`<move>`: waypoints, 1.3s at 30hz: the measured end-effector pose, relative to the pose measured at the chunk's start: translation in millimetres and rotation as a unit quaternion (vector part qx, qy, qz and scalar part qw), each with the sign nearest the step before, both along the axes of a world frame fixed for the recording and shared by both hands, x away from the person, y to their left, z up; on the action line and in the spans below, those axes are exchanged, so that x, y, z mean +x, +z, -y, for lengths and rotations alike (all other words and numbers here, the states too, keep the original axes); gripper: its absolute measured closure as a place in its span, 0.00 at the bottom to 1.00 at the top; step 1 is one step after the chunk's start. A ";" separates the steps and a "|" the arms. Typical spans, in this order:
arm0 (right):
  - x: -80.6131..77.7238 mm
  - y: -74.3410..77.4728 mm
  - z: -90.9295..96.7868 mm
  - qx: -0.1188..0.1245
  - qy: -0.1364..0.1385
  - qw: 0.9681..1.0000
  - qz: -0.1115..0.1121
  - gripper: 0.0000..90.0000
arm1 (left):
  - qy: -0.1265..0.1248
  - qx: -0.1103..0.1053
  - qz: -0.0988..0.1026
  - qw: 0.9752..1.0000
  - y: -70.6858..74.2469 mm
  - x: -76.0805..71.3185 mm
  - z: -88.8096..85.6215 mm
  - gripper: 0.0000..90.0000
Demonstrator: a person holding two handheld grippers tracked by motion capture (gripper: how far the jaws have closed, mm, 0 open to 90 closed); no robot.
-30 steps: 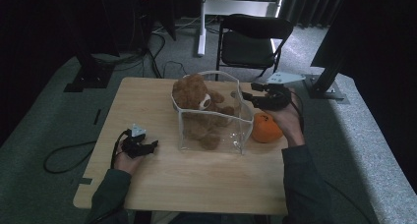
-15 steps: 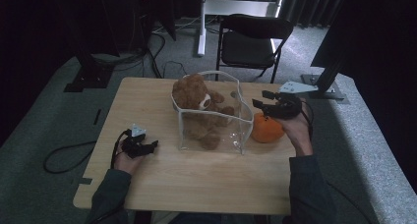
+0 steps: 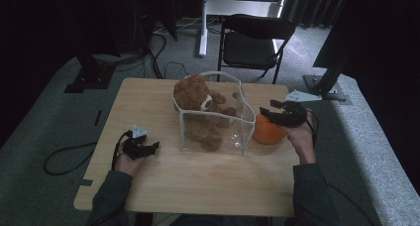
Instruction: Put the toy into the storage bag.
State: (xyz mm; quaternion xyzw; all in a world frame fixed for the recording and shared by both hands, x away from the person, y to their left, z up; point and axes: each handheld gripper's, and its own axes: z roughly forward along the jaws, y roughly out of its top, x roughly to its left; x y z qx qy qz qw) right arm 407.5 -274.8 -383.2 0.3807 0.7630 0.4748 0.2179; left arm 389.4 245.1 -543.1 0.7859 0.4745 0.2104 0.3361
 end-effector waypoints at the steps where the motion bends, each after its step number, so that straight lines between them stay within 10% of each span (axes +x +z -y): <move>1: 0.0 0.0 0.0 0.000 0.000 1.000 0.000 0.45 | 0.000 0.000 0.000 1.000 0.0 0.0 0.0 0.39; 39: 13.0 -64.3 30.6 -0.027 -0.086 0.993 -0.074 0.43 | 0.001 0.000 0.001 1.000 -0.2 0.0 0.1 0.39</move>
